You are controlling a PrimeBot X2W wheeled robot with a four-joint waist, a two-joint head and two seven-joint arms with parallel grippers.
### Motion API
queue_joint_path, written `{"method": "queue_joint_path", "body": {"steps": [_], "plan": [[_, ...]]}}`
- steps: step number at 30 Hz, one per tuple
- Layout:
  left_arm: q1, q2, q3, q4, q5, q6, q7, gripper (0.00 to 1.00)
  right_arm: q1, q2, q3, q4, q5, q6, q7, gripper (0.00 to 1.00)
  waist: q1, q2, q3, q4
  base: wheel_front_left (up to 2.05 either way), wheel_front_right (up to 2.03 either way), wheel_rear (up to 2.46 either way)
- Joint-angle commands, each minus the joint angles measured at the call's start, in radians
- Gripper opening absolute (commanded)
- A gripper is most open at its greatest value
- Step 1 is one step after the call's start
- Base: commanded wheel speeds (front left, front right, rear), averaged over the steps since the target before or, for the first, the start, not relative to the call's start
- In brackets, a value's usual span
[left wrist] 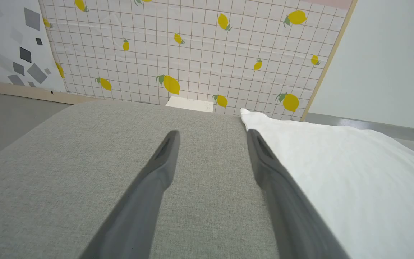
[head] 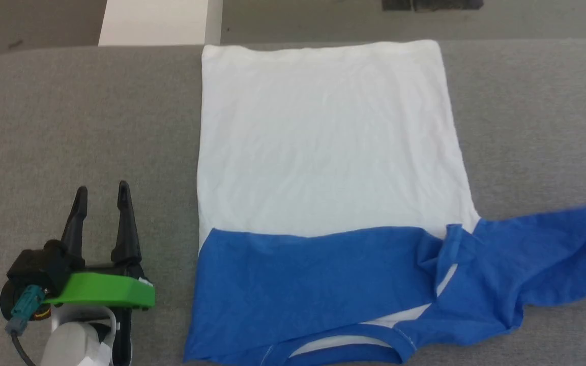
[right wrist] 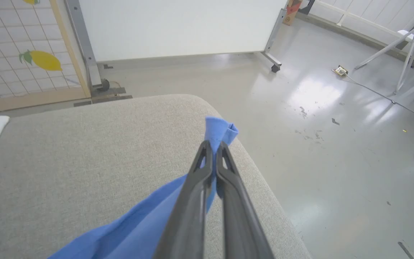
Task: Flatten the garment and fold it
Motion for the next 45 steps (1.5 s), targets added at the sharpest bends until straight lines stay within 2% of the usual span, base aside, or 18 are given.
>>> {"method": "queue_joint_path", "body": {"steps": [1,5,11,16,21,24,28,33,34,41,45], "plan": [[0.019,0.011,0.003,0.007,0.012,-0.004,-0.004,1.0,0.024,0.012,0.008,-0.046,0.02,-0.002,0.014,0.0,0.0001,-0.0001,-0.052,-0.033,0.0,0.0,0.0],[0.028,0.017,0.004,0.021,0.01,-0.006,-0.004,1.0,0.084,0.024,0.069,-0.19,0.07,-0.002,0.058,0.0,0.0001,-0.0001,-0.072,-0.038,0.0,0.0,0.0],[0.031,0.016,-0.005,0.039,0.002,-0.009,-0.004,1.0,0.14,0.025,0.233,-0.397,0.105,-0.002,0.12,0.0,0.0001,-0.0001,-0.093,-0.029,0.0,0.0,0.0],[0.025,0.019,-0.016,0.05,-0.004,-0.011,-0.004,1.0,0.144,0.009,0.45,-0.521,0.097,-0.002,0.168,0.0,0.0001,-0.0001,-0.099,-0.019,0.0,0.0,0.0],[0.018,0.024,-0.019,0.057,-0.014,-0.014,-0.004,1.0,0.087,-0.005,0.702,-0.537,0.071,-0.002,0.182,0.0,0.0001,-0.0001,-0.094,-0.012,0.0,0.0,0.0],[0.011,0.025,-0.023,0.062,-0.02,-0.015,-0.004,1.0,0.036,0.007,0.861,-0.484,0.061,-0.002,0.176,0.0,0.0001,-0.0001,-0.085,-0.005,0.0,0.0,0.0],[-0.006,0.024,-0.027,0.07,-0.026,-0.016,-0.004,1.0,-0.031,0.043,1.036,-0.347,0.064,-0.002,0.147,0.0,0.0001,-0.0001,-0.067,0.011,0.0,0.0,0.0],[-0.027,0.02,-0.033,0.075,-0.031,-0.017,-0.004,1.0,-0.108,0.113,1.229,-0.124,0.092,-0.002,0.083,0.0,0.0001,-0.0001,-0.035,0.037,0.0,0.0,0.0],[-0.039,0.015,-0.041,0.077,-0.032,-0.018,-0.004,1.0,-0.148,0.146,1.316,0.005,0.104,-0.002,0.047,0.0,0.0001,-0.0001,-0.014,0.056,0.0,0.0,0.0],[-0.07,0.001,-0.058,0.083,-0.033,-0.019,-0.004,1.0,-0.227,0.176,1.456,0.291,0.143,-0.002,0.018,0.0,0.0001,-0.0001,0.042,0.103,0.0,0.0,0.0],[-0.083,-0.006,-0.063,0.09,-0.032,-0.019,-0.004,1.0,-0.244,0.175,1.509,0.398,0.179,-0.002,0.03,0.0,0.0001,-0.0001,0.058,0.119,0.0,0.0,0.0]]}}
